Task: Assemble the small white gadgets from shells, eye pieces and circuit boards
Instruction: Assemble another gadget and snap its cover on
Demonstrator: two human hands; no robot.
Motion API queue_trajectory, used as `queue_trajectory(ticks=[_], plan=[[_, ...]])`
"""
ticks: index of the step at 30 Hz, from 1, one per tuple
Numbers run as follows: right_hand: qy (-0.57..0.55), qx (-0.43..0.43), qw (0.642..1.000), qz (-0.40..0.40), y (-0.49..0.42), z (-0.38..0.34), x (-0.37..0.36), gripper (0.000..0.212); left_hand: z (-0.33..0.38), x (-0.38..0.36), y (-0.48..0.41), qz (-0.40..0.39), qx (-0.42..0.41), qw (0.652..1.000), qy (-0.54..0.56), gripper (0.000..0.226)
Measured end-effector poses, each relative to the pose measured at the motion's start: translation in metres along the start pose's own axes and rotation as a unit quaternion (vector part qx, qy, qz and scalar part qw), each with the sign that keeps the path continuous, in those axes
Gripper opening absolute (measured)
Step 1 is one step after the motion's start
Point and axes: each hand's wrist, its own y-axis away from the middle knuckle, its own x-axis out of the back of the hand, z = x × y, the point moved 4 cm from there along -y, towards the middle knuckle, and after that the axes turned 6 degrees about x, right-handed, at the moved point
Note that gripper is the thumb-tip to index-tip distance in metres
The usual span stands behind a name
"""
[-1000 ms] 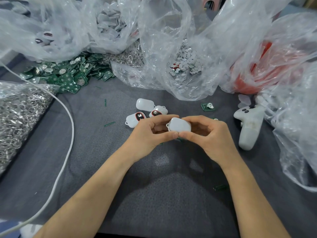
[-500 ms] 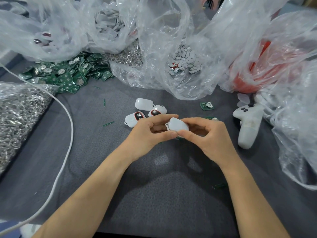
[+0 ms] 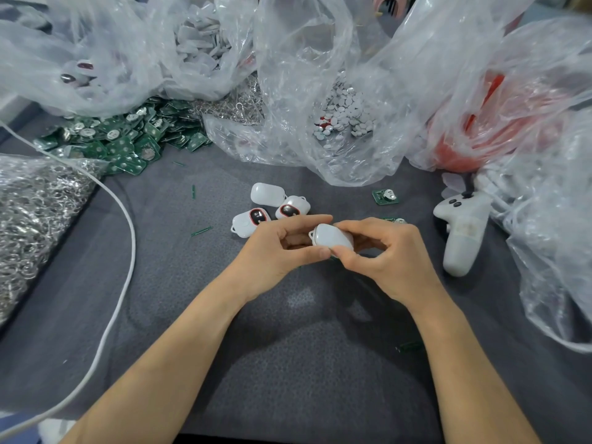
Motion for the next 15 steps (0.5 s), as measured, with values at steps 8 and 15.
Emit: queue_trajectory(ticks=[8, 15], plan=[[-0.069, -0.064, 0.996, -0.004, 0.0, 0.01, -0.003, 0.027, -0.001, 0.003, 0.0, 0.021, -0.015, 1.0, -0.018, 0.03], [-0.265, -0.194, 0.944, 0.04, 0.001, 0.015, -0.014, 0.012, -0.002, 0.002, 0.0, 0.035, -0.037, 0.997, -0.055, 0.032]])
